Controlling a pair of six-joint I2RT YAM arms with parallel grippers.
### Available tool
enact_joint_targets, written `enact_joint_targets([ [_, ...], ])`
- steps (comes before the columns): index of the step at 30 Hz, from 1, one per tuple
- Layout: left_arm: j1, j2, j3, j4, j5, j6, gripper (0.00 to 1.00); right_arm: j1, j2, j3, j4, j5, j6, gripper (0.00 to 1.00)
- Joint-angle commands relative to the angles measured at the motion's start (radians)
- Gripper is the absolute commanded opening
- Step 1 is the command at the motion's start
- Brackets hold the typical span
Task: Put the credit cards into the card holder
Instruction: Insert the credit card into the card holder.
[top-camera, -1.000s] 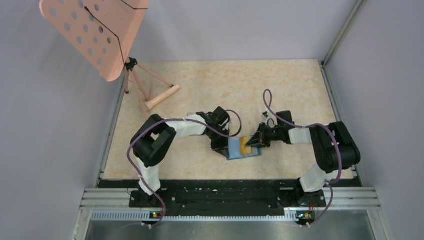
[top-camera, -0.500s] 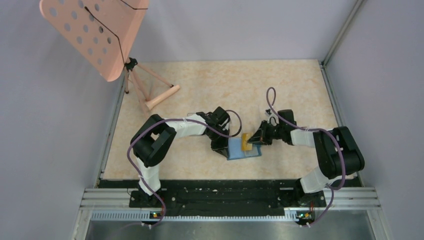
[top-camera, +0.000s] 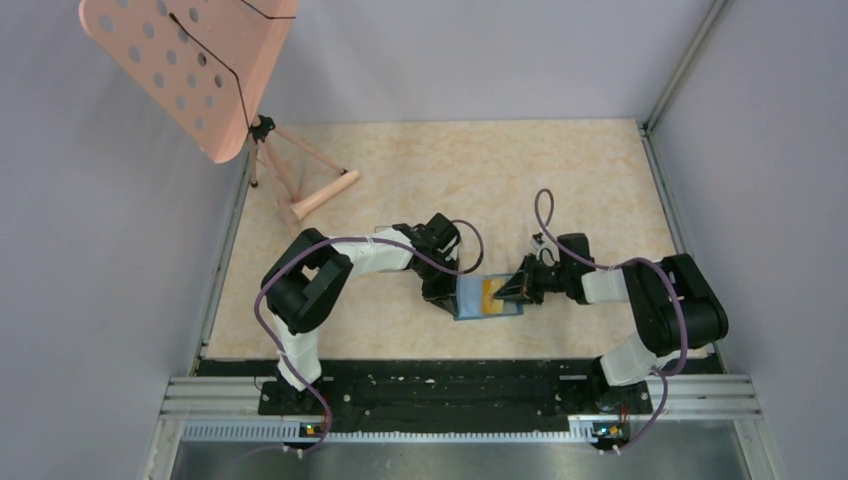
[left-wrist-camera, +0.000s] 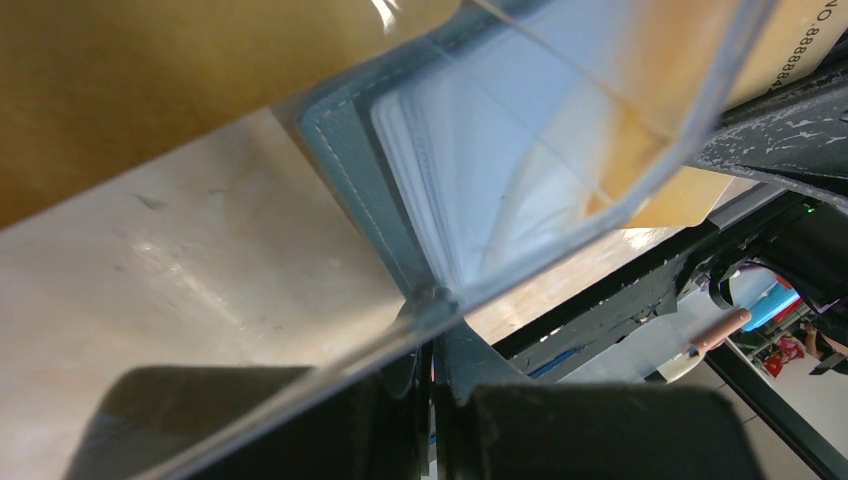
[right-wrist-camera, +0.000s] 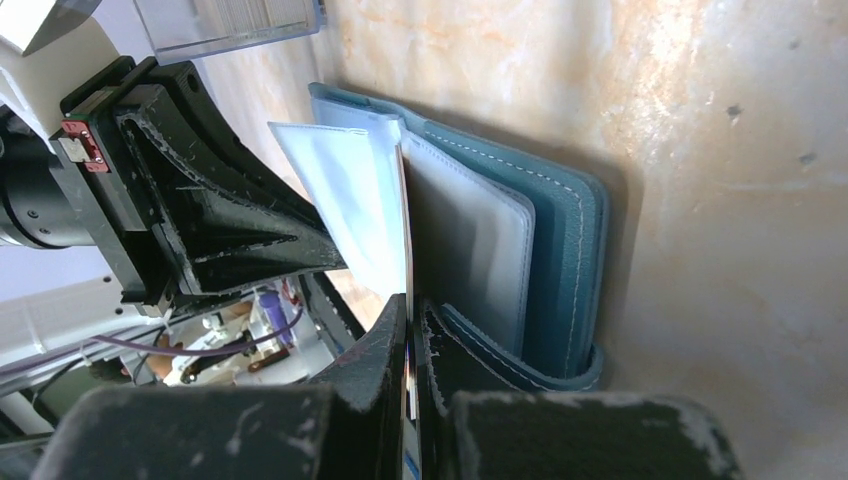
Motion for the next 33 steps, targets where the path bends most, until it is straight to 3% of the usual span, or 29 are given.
enact_joint_targets([
  [1, -0.01, 0.05, 0.011, 0.005, -0.011, 0.013, 0.0, 0.01, 0.016, -0.009, 0.018, -0.019, -0.008, 0.0],
  [10, -0.012, 0.049, 0.011, 0.001, -0.017, 0.012, 0.0, 0.033, 0.123, 0.084, 0.009, -0.069, -0.055, 0.0],
  [18, -0.012, 0.054, 0.017, -0.008, -0.02, 0.013, 0.0, 0.116, 0.15, 0.19, -0.182, 0.015, -0.174, 0.01],
  [22, -0.012, 0.052, 0.019, -0.011, -0.024, 0.014, 0.0, 0.175, 0.097, 0.249, -0.339, 0.163, -0.244, 0.11],
  [26, -0.012, 0.053, 0.02, -0.011, -0.024, 0.014, 0.0, 0.21, 0.02, 0.302, -0.484, 0.344, -0.294, 0.31],
  [33, -0.012, 0.052, 0.022, -0.011, -0.03, 0.015, 0.0, 0.225, -0.029, 0.361, -0.589, 0.438, -0.333, 0.52],
])
